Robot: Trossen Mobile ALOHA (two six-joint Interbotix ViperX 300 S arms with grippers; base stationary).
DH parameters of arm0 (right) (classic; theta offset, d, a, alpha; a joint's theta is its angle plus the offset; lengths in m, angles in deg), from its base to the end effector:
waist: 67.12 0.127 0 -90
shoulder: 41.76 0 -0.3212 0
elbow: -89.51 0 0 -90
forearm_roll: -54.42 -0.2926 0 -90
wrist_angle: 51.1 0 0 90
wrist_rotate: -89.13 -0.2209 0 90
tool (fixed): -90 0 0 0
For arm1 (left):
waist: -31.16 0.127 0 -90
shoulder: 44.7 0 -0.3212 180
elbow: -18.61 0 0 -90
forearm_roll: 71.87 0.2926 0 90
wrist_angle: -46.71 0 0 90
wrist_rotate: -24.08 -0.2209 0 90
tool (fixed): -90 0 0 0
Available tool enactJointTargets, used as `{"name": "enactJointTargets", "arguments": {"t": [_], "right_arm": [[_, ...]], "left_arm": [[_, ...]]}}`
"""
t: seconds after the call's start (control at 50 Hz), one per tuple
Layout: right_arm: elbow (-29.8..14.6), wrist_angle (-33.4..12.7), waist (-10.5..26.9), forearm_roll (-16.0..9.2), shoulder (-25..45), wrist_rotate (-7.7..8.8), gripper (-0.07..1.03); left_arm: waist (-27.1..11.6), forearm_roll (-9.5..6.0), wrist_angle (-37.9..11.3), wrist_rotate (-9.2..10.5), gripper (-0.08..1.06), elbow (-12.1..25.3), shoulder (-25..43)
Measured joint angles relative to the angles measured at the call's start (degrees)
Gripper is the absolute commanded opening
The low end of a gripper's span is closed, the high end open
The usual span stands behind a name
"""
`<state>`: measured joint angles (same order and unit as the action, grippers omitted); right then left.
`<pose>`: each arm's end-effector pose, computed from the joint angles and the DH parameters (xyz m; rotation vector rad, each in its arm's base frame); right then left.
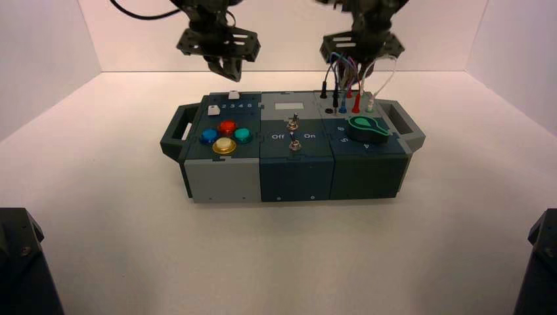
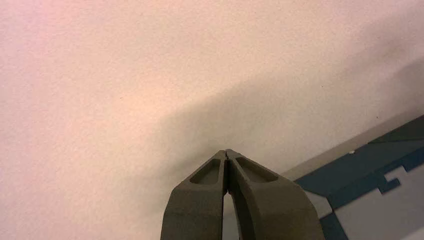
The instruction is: Move the box closer.
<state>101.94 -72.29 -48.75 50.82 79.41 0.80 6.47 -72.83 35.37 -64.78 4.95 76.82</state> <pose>0.4467 0.1536 0.0003 -0.1424 1.1266 0.2892 0.4504 -0.2079 0.0090 0.1779 0.9776 -0.3803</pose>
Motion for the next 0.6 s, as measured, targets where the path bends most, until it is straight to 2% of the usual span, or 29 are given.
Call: {"name": "enactJointTargets", "arguments": {"t": [0.26,0.6], "right_arm": [[-0.79,-0.09,0.18,-0.44,2.29,0.09,-0.02],[-0.18,-0.97,0.53,-0.7,2.02,0.18,-0.02]], "left_arm": [[-0.62,0.0,-0.88,0.09,-0.03,0.35,2.2],[-1.41,-0.09,-2.37,0.0,-0.03,-2.02,1.32]]}}
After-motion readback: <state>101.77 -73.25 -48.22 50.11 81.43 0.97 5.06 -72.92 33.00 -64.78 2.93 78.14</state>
